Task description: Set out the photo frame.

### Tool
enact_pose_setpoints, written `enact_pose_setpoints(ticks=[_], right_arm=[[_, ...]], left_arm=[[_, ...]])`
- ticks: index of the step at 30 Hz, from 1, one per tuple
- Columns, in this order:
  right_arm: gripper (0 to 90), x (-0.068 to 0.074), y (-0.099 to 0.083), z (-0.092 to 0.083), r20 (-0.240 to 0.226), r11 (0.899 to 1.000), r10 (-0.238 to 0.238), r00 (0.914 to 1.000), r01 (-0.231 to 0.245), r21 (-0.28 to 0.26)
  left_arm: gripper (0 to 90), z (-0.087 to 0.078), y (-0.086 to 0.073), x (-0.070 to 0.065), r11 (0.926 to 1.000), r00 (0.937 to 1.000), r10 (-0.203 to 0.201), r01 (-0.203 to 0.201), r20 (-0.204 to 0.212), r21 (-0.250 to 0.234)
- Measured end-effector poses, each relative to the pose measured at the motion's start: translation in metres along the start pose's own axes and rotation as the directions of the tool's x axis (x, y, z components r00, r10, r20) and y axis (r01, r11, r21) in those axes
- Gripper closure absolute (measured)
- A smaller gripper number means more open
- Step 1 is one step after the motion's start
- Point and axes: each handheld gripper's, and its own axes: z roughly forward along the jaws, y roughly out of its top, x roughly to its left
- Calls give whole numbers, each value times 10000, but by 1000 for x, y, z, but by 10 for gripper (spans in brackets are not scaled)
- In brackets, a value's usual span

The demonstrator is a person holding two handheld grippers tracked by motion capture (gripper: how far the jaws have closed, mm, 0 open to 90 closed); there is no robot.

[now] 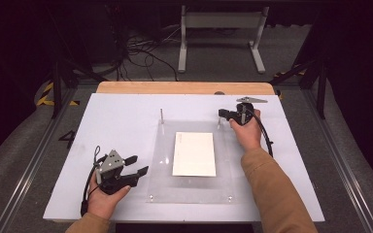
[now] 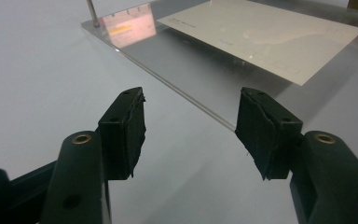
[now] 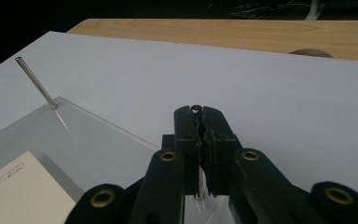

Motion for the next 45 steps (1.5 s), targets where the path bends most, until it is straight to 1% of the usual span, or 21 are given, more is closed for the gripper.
enact_pose_setpoints(ticks=[6, 7, 9, 12, 14, 20, 23, 26, 27, 30, 32, 33, 34, 36, 37, 38, 39, 40, 42, 43, 45], right_arm=[[856, -3, 3, 3, -95, 9998, 140, 9999, -139, 143], [856, -4, 3, 3, -113, 9998, 169, 9998, -168, 138], [856, -4, 3, 3, -129, 9997, 210, 9997, -209, 146], [856, -6, 5, 5, -209, 9994, 296, 9993, -292, 183], [857, -8, 5, 6, -269, 9989, 445, 9986, -440, 189], [858, -10, 6, 8, -256, 9974, 703, 9972, -698, 188], [858, -11, 7, 9, -268, 9964, 834, 9962, -828, 204], [858, -12, 7, 10, -310, 9958, 903, 9954, -897, 187], [858, -12, 7, 10, -312, 9956, 923, 9952, -918, 184], [858, -12, 7, 10, -326, 9952, 966, 9948, -960, 184], [858, -13, 7, 10, -335, 9948, 1004, 9944, -998, 189], [857, -13, 7, 11, -342, 9943, 1053, 9939, -1047, 190], [857, -13, 7, 11, -342, 9943, 1053, 9939, -1047, 190], [857, -13, 7, 11, -356, 9936, 1124, 9930, -1118, 185], [857, -13, 7, 11, -356, 9936, 1124, 9930, -1118, 185], [857, -14, 7, 11, -345, 9927, 1198, 9922, -1192, 188], [856, -13, 7, 12, -330, 9925, 1216, 9920, -1210, 197], [856, -13, 7, 12, -330, 9925, 1216, 9920, -1210, 197], [856, -13, 7, 12, -325, 9919, 1260, 9915, -1254, 204], [856, -13, 7, 12, -335, 9916, 1283, 9912, -1276, 200], [855, -13, 7, 12, -340, 9916, 1286, 9911, -1280, 192]], left_arm=[[420, -3, -2, 0, 10000, 9999, -43, 43, -101, -22], [420, -4, -2, 0, 10000, 9999, 38, -38, -126, -10], [414, -4, -3, 0, 10000, 10000, -22, 22, -73, -9], [403, -8, -5, -1, 9999, 9997, 153, -154, -195, -75], [382, -10, -6, -2, 9998, 9997, 145, -148, -188, -142], [352, -17, -8, -9, 9973, 9975, 669, -676, -247, -285], [349, -18, -7, -13, 9936, 9935, 1077, -1089, -377, -295], [323, -16, -6, -16, 9911, 9913, 1255, -1270, -397, -387], [311, -15, -5, -19, 9880, 9886, 1448, -1467, -404, -488], [259, -13, -2, -21, 9862, 9875, 1533, -1552, -359, -579], [240, -12, 0, -23, 9815, 9848, 1704, -1727, -339, -833], [209, -11, 3, -24, 9735, 9795, 1971, -2004, -408, -1102], [197, -11, 3, -24, 9735, 9795, 1971, -2004, -408, -1102], [172, -8, 7, -25, 9617, 9732, 2263, -2300, -416, -1492], [160, -8, 7, -25, 9617, 9732, 2263, -2300, -416, -1492], [152, -4, 8, -25, 9543, 9713, 2363, -2373, -278, -1817], [141, -4, 8, -25, 9543, 9713, 2363, -2373, -278, -1817], [141, -2, 9, -24, 9512, 9719, 2341, -2338, -223, -2014], [132, 1, 10, -22, 9498, 9749, 2223, -2184, -80, -2240], [125, 4, 11, -21, 9453, 9757, 2190, -2118, 13, -2481], [124, 6, 12, -20, 9430, 9761, 2175, -2088, 50, -2592]])
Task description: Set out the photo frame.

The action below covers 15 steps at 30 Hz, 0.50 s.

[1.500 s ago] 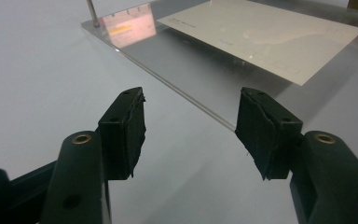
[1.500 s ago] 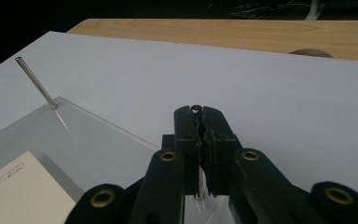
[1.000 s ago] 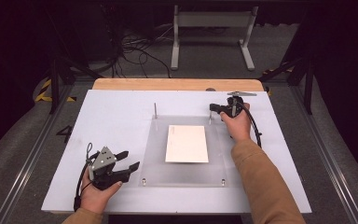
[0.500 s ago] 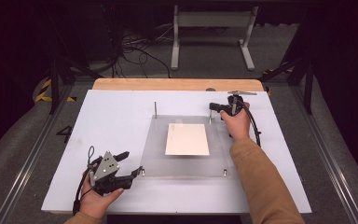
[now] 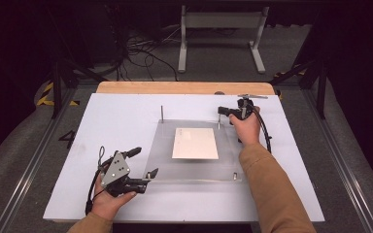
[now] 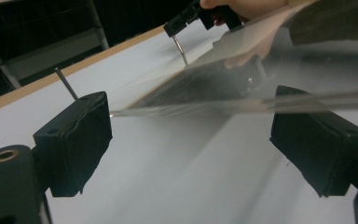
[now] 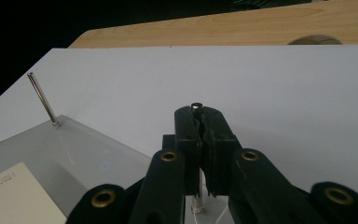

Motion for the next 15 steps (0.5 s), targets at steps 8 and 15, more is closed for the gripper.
enact_pose_setpoints(ticks=[8, 15], right_arm=[[854, 2, 0, 0, 109, 10000, 59, 9999, -59, 18], [852, 1, 0, 0, 120, 9998, 181, 9998, -181, -43]], left_arm=[[227, 11, 4, -5, 9984, 9977, 269, -236, 629, -522], [408, 10, 8, -7, 9931, 9917, 875, -793, 942, -867]])
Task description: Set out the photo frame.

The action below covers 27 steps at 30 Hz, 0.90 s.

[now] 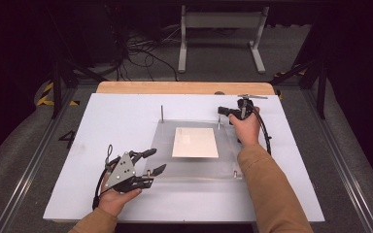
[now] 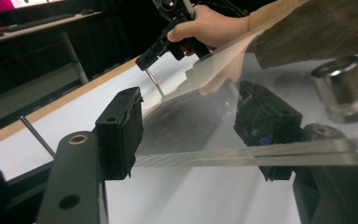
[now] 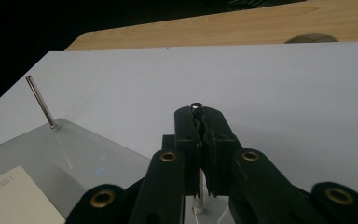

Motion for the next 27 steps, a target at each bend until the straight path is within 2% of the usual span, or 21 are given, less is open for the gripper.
enact_pose_setpoints(ticks=[3, 6, 8, 10, 16, 18, 21, 24, 27], right_arm=[[852, 0, 0, 0, 0, 10000, -23, 10000, 23, 5], [847, -1, 0, -1, -117, 10000, 1, 9999, -1, 27], [844, -1, 0, -2, -172, 10000, -3, 9999, 4, 52], [843, 2, 1, -3, -59, 9995, -291, 9996, 292, 97], [815, 2, -1, -6, 33, 9996, -254, 9997, 254, 81], [752, 1, -2, -10, 117, 9991, -432, 9990, 432, 26], [677, -1, -4, -18, -8, 9973, -732, 9973, 731, -106], [632, -2, -7, -28, -198, 9919, -1253, 9919, 1248, -245], [564, 1, -9, -45, -351, 9812, -1835, 9824, 1808, -676]], left_arm=[[420, 0, 1, 0, 9999, 10000, 41, -41, 13, 102], [467, 1, 2, 0, 9979, 9988, 490, -487, -49, 438], [482, 1, 2, -1, 9969, 9988, 482, -486, 75, 621], [495, 1, 2, -2, 9960, 9986, 518, -526, 126, 716], [524, 5, 5, -5, 9948, 9973, 659, -681, 310, 763], [531, 6, 6, -6, 9950, 9973, 656, -679, 342, 728], [537, 7, 8, -6, 9953, 9971, 632, -661, 421, 702], [538, 7, 9, -5, 9954, 9970, 643, -672, 437, 682], [538, 7, 10, -4, 9961, 9976, 544, -572, 428, 679]])
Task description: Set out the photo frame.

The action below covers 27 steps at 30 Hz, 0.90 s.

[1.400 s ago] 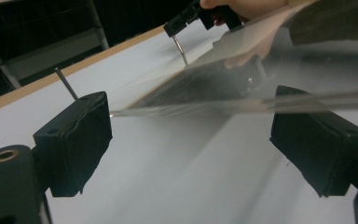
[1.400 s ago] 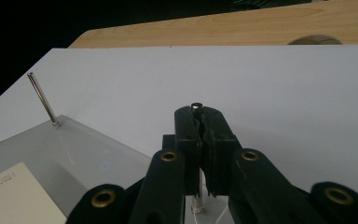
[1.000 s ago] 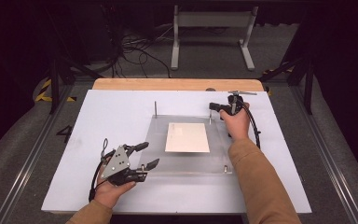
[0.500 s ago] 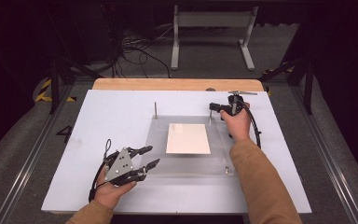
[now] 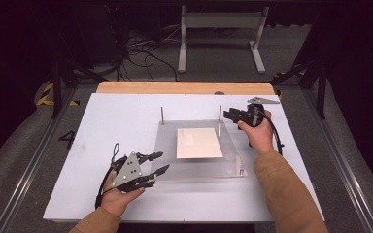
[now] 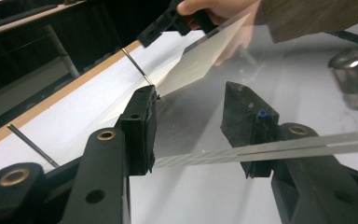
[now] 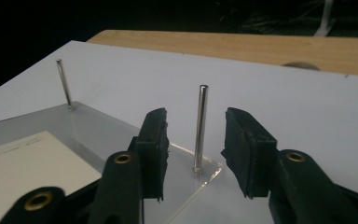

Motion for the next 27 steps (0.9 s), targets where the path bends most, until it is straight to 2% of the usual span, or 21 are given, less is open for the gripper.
enact_pose_setpoints(ticks=[2, 5, 7, 11, 12, 17, 27], right_arm=[[525, 5, 0, -12, -238, 9993, -227, 9995, 220, -298], [471, 16, -1, -31, -619, 9952, -846, 9945, 813, -540], [433, 23, -2, -42, -675, 9904, -1268, 9896, 1225, -648], [391, 36, -11, -69, -857, 9807, -1812, 9797, 1735, -899], [391, 36, -11, -69, -857, 9807, -1812, 9797, 1735, -899], [378, 54, -18, -102, -1158, 9671, -2227, 9680, 2044, -1517], [368, 79, -28, -136, -1261, 9505, -2764, 9527, 2517, -1820]], left_arm=[[538, 0, 1, 0, 10000, 10000, 37, -37, -3, -2], [537, 0, 2, 1, 10000, 10000, 5, -5, 19, 38], [537, 0, 2, 1, 10000, 10000, -15, 15, 17, 32], [537, -1, 4, 1, 9999, 10000, -88, 88, -1, 48], [537, -1, 4, 1, 9999, 10000, -88, 88, -1, 48], [537, -1, 6, 3, 10000, 9999, -78, 78, -76, -29], [536, -6, 11, 7, 9994, 9997, -207, 203, -118, -279]])
